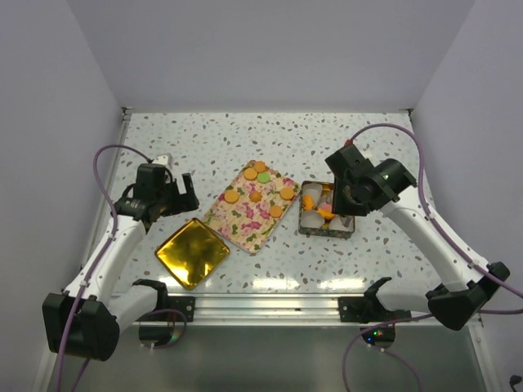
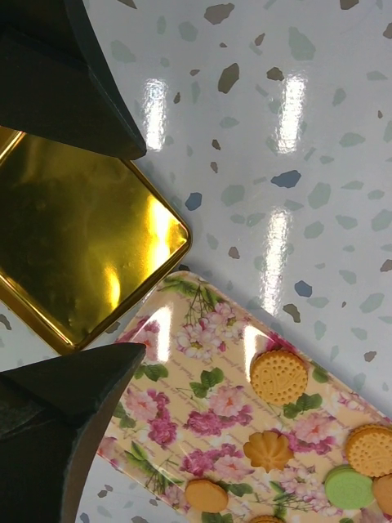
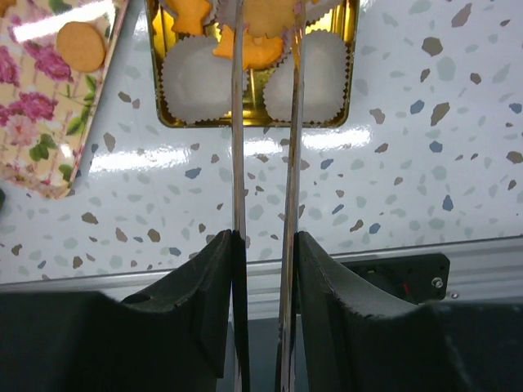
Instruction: Pack the cookies
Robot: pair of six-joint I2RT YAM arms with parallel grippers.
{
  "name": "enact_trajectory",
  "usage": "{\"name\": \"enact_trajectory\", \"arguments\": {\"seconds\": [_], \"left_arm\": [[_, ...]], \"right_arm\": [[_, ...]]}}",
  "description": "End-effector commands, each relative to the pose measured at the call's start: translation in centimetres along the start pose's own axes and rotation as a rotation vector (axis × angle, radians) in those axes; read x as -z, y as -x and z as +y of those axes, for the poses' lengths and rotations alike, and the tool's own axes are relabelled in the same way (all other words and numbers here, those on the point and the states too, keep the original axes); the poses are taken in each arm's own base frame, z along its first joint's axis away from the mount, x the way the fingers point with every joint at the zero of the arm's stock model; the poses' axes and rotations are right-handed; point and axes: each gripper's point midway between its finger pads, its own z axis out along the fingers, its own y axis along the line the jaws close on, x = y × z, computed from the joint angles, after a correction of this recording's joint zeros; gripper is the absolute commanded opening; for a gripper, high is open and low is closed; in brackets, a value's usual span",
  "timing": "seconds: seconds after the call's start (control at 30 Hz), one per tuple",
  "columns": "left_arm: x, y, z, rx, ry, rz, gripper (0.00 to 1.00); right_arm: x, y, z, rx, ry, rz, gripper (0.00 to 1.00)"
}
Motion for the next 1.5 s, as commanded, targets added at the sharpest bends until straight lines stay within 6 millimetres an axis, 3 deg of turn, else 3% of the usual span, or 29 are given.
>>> {"name": "enact_trajectory", "arguments": {"seconds": [0.0,0.13,0.33,0.53,0.73,1.07,1.2,1.3,1.47], "left_arm": [[-0.3,0.7,-0.9,-0.026,-0.047,-0.018,1.00],[-0.4,0.5,-1.1,-0.028,-0.054,-0.011,1.00],[-0.3,0.6,-1.1,-0.028,-0.055,-0.017,1.00],[-0.1,0.7,-1.0,-0.029,-0.053,-0.028,1.00],[-0.1,0.8,-1.0,-0.024,-0.049,-0.032,1.00],[0.0,0.8,-0.8,-0.022,-0.039,-0.036,1.00],[-0.2,0.7,-0.7,-0.021,-0.037,-0.030,1.00],[-0.2,0.8,-0.7,-0.021,-0.035,-0.034,1.00],[-0.1,0.8,-0.7,-0.019,-0.035,-0.034,1.00]], "right_arm": [[1.6,-4.1,-2.1,0.002,-0.011,0.138,0.18],[1.3,-4.5,0.1,0.017,0.097,0.171,0.20],[0.6,-5.4,1.3,0.025,0.141,0.217,0.23],[0.3,-5.7,1.7,0.036,0.154,0.238,0.37],[0.7,-4.2,2.2,0.046,0.156,0.206,0.47],[3.3,-0.3,3.5,0.041,0.193,0.124,0.48],[4.9,2.0,5.6,0.045,0.254,0.082,0.47],[4.8,2.7,7.8,0.086,0.281,0.079,0.47],[2.8,2.2,12.2,0.194,0.267,0.112,0.48]]}}
